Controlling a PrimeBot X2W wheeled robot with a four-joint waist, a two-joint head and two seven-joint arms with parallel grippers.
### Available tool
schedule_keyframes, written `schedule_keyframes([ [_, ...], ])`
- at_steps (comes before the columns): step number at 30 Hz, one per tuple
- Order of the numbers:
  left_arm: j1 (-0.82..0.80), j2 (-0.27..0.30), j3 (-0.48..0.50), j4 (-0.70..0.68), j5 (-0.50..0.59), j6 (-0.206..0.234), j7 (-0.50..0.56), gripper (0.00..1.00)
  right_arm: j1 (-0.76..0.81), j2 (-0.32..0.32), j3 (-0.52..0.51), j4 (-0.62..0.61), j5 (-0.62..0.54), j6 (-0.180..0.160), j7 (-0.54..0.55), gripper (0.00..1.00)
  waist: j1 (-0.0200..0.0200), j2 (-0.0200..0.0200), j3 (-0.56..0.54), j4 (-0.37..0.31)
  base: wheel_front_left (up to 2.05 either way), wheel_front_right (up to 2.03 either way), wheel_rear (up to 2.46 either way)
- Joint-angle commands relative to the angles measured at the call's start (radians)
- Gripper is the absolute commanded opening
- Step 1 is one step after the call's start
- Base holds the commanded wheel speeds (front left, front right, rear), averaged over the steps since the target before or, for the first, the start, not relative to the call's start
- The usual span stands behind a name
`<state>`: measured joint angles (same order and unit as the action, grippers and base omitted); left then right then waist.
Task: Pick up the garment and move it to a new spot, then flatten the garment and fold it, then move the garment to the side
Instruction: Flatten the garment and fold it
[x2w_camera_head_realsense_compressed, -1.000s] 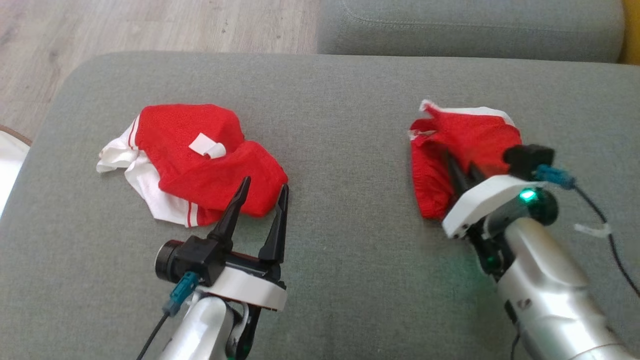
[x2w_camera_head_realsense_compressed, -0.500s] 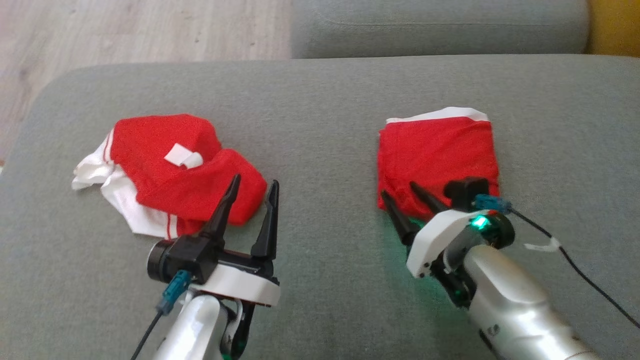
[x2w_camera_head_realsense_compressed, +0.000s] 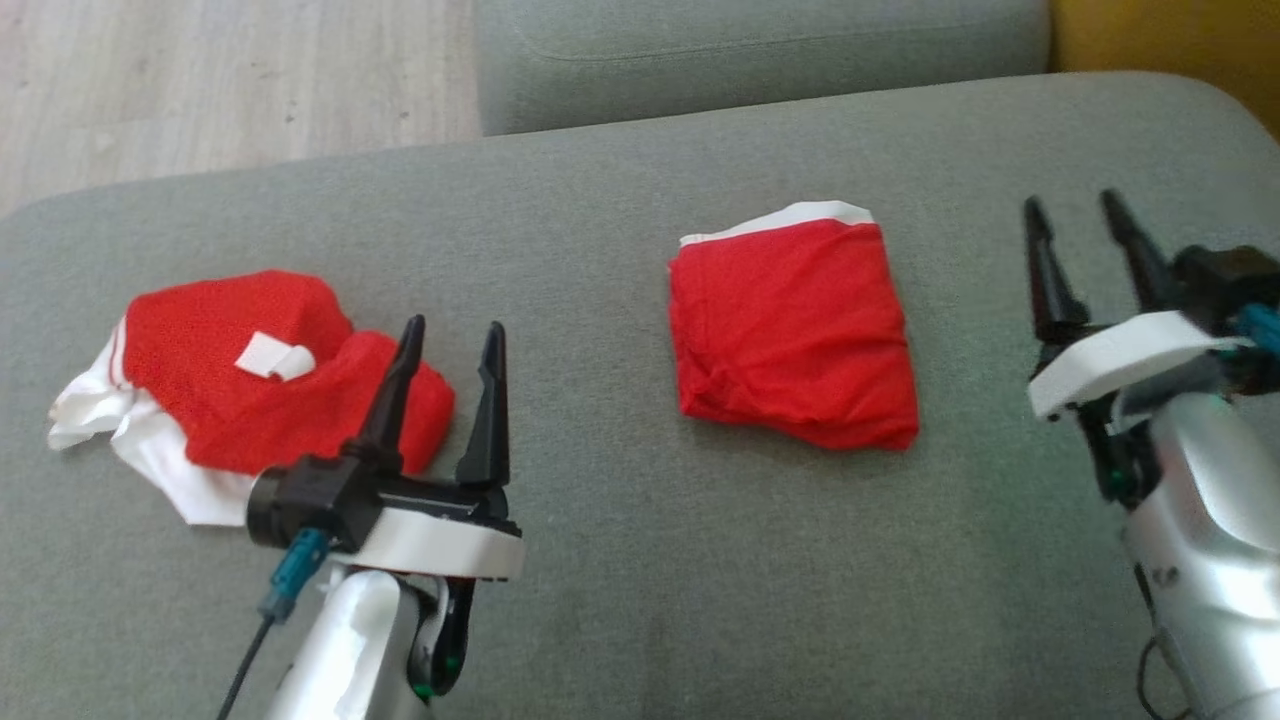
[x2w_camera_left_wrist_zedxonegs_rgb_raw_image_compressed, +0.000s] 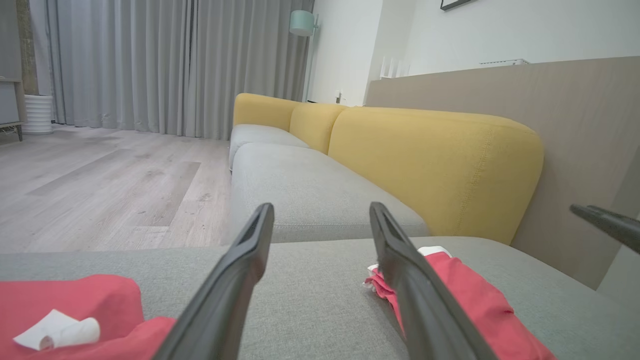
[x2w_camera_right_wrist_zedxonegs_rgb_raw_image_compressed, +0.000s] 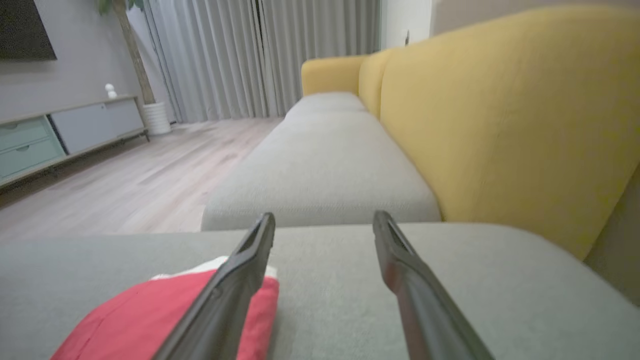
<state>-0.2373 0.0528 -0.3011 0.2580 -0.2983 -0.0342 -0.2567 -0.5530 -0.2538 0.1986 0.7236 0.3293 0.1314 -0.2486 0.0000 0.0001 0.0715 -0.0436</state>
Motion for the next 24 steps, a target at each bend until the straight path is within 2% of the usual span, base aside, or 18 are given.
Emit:
schedule_keyframes([
  [1,-0.025,0.011,0.043,-0.037,0.008,0.001,-0.005,1.00,0.027,0.013,-0.015,-0.059,-0.034,-0.001,-0.013,1.00,0.0000,-0.0001,0.003,-0.011,0.00,0.00,0.00],
  [6,-0.008,0.007,0.056,-0.035,0.017,-0.017,-0.005,1.00,0.172,0.106,-0.168,-0.221,-0.166,-0.001,-0.013,1.00,0.0000,-0.0001,0.008,-0.024,0.00,0.00,0.00],
  [11,0.014,0.002,0.061,-0.040,0.030,-0.030,-0.005,1.00,0.292,0.185,-0.229,-0.333,-0.251,-0.001,-0.013,1.00,0.0000,-0.0001,0.013,-0.026,0.00,0.00,0.00],
  [22,0.020,-0.002,0.056,-0.044,0.036,-0.044,-0.005,1.00,0.326,0.203,-0.227,-0.378,-0.247,-0.001,-0.013,1.00,0.0000,-0.0001,0.027,-0.008,0.00,0.00,0.00],
  [23,0.016,-0.002,0.052,-0.046,0.033,-0.044,-0.005,1.00,0.320,0.203,-0.221,-0.377,-0.247,-0.001,-0.011,0.69,0.0000,-0.0001,0.032,-0.003,0.00,0.00,0.00],
  [24,0.011,-0.002,0.048,-0.048,0.031,-0.044,-0.005,1.00,0.312,0.203,-0.216,-0.378,-0.249,-0.001,-0.008,0.00,0.0000,-0.0001,0.039,0.003,0.00,0.00,0.00],
])
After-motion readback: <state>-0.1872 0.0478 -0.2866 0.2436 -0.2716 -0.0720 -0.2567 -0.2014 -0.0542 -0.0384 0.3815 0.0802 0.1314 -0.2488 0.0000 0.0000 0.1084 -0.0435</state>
